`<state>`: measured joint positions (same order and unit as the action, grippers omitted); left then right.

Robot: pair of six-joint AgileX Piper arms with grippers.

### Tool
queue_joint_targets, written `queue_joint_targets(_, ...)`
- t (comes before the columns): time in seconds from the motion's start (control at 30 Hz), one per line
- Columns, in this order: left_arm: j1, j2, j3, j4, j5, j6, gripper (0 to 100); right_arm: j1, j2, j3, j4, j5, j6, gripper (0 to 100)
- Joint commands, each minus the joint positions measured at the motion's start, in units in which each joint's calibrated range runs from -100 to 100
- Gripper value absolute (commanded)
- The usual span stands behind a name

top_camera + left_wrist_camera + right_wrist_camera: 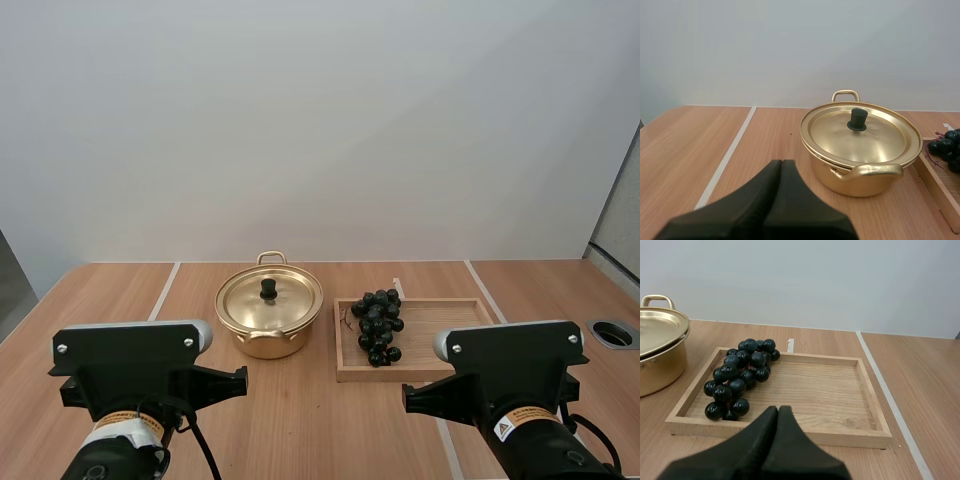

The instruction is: Open the pot, put the grape inside, and close it

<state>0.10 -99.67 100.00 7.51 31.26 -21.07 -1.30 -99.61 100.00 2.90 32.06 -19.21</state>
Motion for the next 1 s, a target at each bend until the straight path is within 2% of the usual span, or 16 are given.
queue_joint_targets(0.0,0.04,-0.3,0.0,1.0,-2.0,-0.5,0,0.1,-0.4,0.0,0.3,-0.5,0.3,0)
queue_joint_targets(0.57,0.04,-0.3,0.0,1.0,-2.0,-0.4,0,0.1,-0.4,0.0,2.9,-0.6,0.3,0)
queue_joint_targets(0.67,0.04,-0.3,0.0,1.0,-6.6,-0.4,0,0.1,-0.4,0.0,4.0,-2.3,0.3,0)
queue_joint_targets(0.8,0.04,-0.3,-0.7,1.0,-13.8,-0.2,0,0.1,-0.4,0.0,1.5,-3.3,-0.1,0)
queue_joint_targets(0.97,0.04,-0.3,-7.5,1.0,-15.8,3.2,0,0.1,-0.4,-8.6,0.0,-3.1,-0.1,0)
